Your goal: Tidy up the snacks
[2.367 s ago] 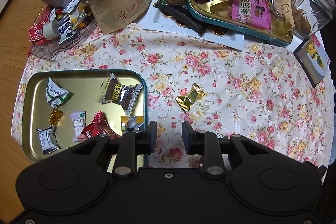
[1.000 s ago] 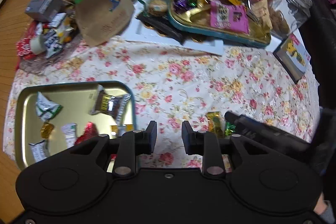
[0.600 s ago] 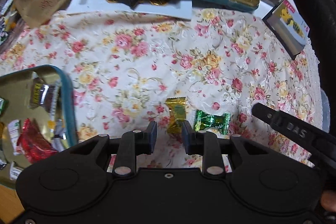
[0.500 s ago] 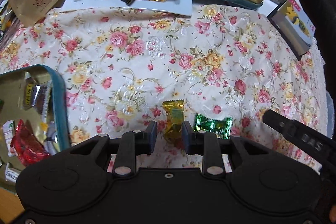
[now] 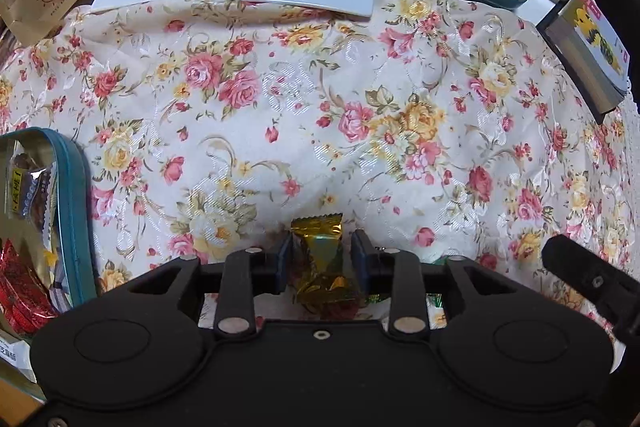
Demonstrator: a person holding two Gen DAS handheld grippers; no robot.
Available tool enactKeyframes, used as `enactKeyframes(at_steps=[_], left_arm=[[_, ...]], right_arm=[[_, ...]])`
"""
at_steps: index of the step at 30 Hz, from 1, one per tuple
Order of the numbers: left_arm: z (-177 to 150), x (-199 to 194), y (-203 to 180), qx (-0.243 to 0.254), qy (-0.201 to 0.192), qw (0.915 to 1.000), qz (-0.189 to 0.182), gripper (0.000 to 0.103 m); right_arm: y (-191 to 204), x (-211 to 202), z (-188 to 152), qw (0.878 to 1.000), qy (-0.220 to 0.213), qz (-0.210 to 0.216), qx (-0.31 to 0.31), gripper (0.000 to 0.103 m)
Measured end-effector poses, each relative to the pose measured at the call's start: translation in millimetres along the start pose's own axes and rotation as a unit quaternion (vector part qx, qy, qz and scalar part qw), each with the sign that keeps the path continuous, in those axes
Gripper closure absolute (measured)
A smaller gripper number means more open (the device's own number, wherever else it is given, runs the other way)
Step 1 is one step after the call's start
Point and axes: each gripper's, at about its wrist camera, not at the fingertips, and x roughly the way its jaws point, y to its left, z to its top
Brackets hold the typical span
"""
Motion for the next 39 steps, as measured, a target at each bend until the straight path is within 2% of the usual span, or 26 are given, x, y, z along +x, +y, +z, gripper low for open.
enactKeyframes(at_steps=[5, 8, 10, 17, 21, 27, 28, 35, 37, 39], left_arm=[[3, -1, -5, -0.005, 0.000, 0.9999, 0.010, 0.061], [3, -2, -1, -0.014, 0.009, 0.9998, 0.014, 0.072], [2, 0, 6, -0.022, 0.018, 0.9995, 0.012, 0.074], [-8, -2, 39, -0.064, 0.057, 0.9963, -0.012, 0.074], [-10, -3, 46, -0.064, 0.059, 0.9960, -0.019, 0.074], [-14, -2, 52, -0.045, 0.062, 0.9970, -0.011, 0.070], [-13, -2, 46, -0.043, 0.064, 0.9970, -0.010, 0.069], [-7, 0, 41, -0.037, 0.070, 0.9968, -0.010, 0.068], [-6, 1, 42, -0.035, 0.069, 0.9969, -0.009, 0.067], [-5, 1, 42, -0.033, 0.069, 0.9970, -0.012, 0.062]], right_arm=[[-1, 7, -2, 1.000, 0.014, 0.006, 0.003, 0.069], [0, 11, -4, 1.000, 0.019, 0.001, -0.003, 0.069], [1, 14, -4, 1.000, 0.022, -0.002, -0.003, 0.068], [14, 29, -7, 0.999, 0.032, 0.000, -0.013, 0.068], [24, 43, -10, 0.999, 0.032, -0.006, -0.023, 0.068], [28, 63, -18, 0.997, 0.044, -0.045, -0.042, 0.069], [30, 61, -21, 0.997, 0.041, -0.048, -0.052, 0.069], [36, 50, -47, 0.990, 0.098, -0.028, -0.097, 0.068], [36, 41, -52, 0.991, 0.087, -0.021, -0.097, 0.068], [37, 32, -52, 0.993, 0.068, -0.016, -0.098, 0.067]])
